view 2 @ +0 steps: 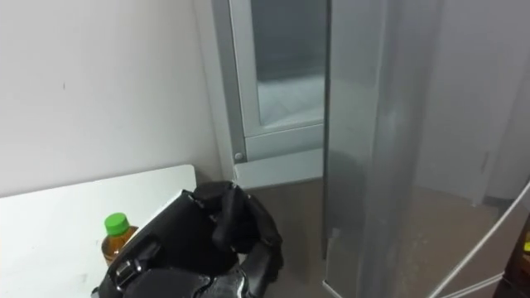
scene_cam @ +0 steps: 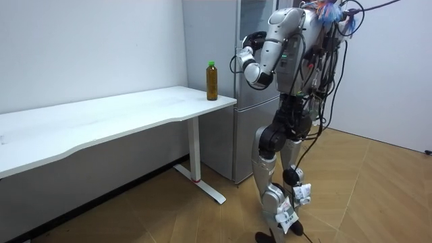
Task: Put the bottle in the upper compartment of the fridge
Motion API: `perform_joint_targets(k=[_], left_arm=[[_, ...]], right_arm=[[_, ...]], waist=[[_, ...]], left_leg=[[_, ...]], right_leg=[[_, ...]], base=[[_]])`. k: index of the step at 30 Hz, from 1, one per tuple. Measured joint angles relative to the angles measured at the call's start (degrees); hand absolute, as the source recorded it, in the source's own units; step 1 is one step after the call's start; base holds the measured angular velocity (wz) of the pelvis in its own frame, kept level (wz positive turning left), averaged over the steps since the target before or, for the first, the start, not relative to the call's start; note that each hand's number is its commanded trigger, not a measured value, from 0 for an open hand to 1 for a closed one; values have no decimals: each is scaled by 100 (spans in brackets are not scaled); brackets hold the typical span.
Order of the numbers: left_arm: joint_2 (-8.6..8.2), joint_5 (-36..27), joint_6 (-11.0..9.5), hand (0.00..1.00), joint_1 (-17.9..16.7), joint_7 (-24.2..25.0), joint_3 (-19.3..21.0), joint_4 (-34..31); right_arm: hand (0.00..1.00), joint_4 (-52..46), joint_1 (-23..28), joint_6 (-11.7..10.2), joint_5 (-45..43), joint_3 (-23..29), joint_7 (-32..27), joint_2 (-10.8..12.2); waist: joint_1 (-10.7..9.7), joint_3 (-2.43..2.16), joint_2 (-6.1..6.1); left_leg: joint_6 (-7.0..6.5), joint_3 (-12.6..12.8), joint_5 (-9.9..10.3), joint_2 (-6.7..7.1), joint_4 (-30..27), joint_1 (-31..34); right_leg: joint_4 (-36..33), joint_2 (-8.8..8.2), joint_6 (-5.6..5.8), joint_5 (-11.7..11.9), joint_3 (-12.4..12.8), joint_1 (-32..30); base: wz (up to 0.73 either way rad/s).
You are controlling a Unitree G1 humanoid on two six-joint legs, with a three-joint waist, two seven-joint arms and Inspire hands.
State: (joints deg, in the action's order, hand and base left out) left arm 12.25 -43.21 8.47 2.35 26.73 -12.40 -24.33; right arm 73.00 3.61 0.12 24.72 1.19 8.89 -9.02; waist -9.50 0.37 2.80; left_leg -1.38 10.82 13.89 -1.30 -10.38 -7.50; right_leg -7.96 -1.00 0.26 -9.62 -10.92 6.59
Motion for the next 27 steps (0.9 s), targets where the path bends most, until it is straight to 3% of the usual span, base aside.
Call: perform_joint_targets(k=[11,27], left_arm=[[35,14,28,0,0,139,-101,7],[2,348,44,0,-1,146,-246,13]], right_arm=[[0,-9,-11,0,3,4,1,2],[0,-167,70,-3,-4,-1,-118,4]], waist=[[-127,1,-1],[-139,1,12]], left_leg=[[0,7,0,-1,0,-12],[0,28,0,-4,-2,5]], right_leg=[[18,-3,0,0,-1,22],[2,6,-1,0,29,-58]], base=[[0],[0]])
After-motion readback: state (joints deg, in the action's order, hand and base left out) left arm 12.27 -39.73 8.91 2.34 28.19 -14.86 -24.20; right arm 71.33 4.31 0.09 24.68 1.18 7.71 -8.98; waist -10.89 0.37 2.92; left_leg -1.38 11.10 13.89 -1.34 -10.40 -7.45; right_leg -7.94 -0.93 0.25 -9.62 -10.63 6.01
